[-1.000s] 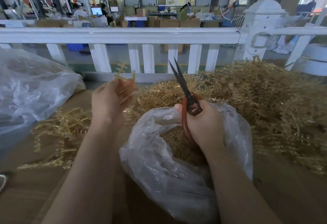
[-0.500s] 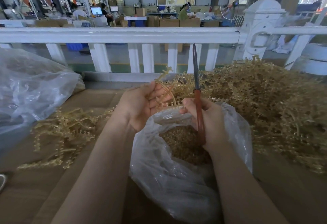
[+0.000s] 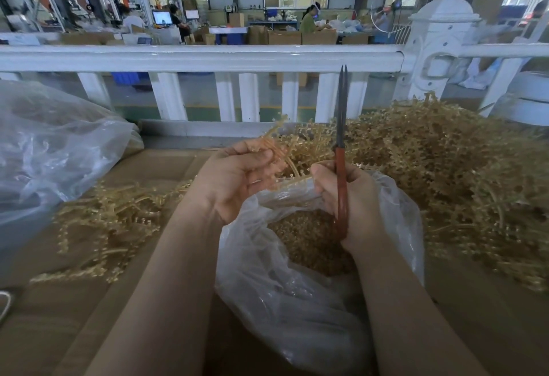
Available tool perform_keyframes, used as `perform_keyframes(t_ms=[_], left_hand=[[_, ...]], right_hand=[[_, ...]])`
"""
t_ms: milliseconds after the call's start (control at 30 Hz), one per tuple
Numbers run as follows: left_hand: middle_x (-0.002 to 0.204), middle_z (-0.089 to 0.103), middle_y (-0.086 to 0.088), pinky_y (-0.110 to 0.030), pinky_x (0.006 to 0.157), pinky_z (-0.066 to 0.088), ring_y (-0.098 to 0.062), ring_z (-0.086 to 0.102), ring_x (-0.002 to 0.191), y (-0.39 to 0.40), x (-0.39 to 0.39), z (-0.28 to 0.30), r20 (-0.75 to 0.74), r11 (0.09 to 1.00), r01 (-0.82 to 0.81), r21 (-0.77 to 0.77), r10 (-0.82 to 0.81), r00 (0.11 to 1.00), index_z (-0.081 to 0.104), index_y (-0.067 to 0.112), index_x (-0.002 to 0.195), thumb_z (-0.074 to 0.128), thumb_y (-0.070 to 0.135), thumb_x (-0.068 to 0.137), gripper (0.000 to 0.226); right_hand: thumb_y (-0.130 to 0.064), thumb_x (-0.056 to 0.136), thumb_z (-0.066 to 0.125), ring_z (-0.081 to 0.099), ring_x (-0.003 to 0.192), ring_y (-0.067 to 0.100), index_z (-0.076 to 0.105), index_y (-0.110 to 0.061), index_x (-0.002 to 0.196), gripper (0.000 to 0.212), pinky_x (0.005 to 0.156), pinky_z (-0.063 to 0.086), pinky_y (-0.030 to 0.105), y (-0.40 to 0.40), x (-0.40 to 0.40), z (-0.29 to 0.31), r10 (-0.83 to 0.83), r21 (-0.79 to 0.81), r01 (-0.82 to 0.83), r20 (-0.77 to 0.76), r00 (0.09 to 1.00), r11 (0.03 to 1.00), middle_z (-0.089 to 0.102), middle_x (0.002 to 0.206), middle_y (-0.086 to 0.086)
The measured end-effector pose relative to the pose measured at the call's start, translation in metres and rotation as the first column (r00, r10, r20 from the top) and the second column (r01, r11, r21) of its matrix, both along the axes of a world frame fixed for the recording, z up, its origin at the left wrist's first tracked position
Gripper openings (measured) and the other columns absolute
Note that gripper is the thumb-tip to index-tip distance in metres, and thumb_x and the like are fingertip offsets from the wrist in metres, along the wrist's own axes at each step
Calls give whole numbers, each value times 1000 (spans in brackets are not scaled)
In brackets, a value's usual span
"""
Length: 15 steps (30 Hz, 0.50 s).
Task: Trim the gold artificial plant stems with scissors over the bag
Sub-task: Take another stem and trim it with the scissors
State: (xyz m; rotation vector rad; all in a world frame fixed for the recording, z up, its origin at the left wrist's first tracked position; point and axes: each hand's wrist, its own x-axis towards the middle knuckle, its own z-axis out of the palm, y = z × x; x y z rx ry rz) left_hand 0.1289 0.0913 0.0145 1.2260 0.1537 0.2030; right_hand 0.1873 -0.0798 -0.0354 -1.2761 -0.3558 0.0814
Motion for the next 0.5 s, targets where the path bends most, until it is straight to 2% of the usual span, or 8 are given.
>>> perform_keyframes(t_ms=[67, 133, 167, 233, 300, 367, 433, 500], left_hand=[[97, 77, -2, -33, 86, 51, -11, 72, 80, 0, -2, 1, 70, 999, -12, 53, 8, 998, 70, 15, 82, 59, -3, 88, 22], [109, 75, -2, -32, 85, 49, -12, 70, 88, 1, -5, 1, 133, 998, -12, 69, 3, 991, 69, 20, 67, 57, -5, 86, 34], [114, 74, -2, -32, 84, 50, -14, 69, 94, 1, -6, 1, 157, 997, -6, 73, -5, 988, 68, 22, 61, 57, -6, 84, 37], [116, 72, -2, -29, 79, 53, -19, 67, 102, 1, -7, 1, 188, 998, 8, 56, -18, 982, 66, 23, 54, 61, -2, 76, 34], [114, 73, -1, -26, 73, 55, -19, 67, 101, 0, -6, 0, 198, 1000, 7, 26, -12, 980, 63, 23, 51, 63, 3, 75, 30], [112, 73, 1, -25, 72, 54, -16, 69, 98, -1, -5, -2, 214, 1000, -10, 22, 5, 977, 61, 24, 50, 61, 2, 84, 39], [113, 72, 1, -26, 74, 53, -16, 70, 99, -3, -4, -4, 247, 999, -30, 33, 21, 969, 60, 24, 50, 58, 2, 91, 47], [114, 72, 0, -32, 80, 53, -18, 70, 105, -7, -2, -5, 292, 996, -73, 52, 55, 955, 61, 25, 50, 59, 5, 91, 45]], right_hand=[[-17, 91, 72, 47, 45, 2, 67, -15, 75, 17, 45, 39, 10, -1, -1, 1, 27, 69, -28, 16, 1000, 997, 59, 65, -1], [-24, 91, 71, 40, 42, 5, 67, -13, 83, 15, 40, 29, 15, -2, -1, 1, 70, 137, -70, 3, 998, 988, 63, 68, 1], [-30, 90, 72, 36, 42, 7, 68, -14, 85, 17, 40, 24, 19, -3, -1, 0, 93, 160, -92, 3, 996, 983, 64, 70, 3], [-42, 87, 73, 35, 41, 8, 72, -16, 86, 26, 41, 24, 22, -4, -1, -1, 125, 177, -126, 18, 992, 976, 66, 73, 6], [-50, 84, 72, 38, 42, 8, 76, -17, 88, 34, 39, 27, 20, -4, -2, -2, 127, 154, -130, 23, 992, 979, 68, 74, 8], [-53, 82, 74, 42, 44, 11, 78, -21, 86, 32, 38, 29, 19, -3, -2, -2, 130, 107, -132, 18, 991, 986, 72, 79, 9], [-51, 80, 77, 44, 48, 16, 78, -23, 85, 29, 37, 28, 19, -3, -2, -1, 161, 54, -162, 18, 987, 985, 74, 82, 10], [-48, 78, 79, 43, 43, 12, 78, -16, 87, 34, 36, 29, 18, -3, -2, 1, 187, -7, -187, 16, 982, 982, 74, 84, 15]])
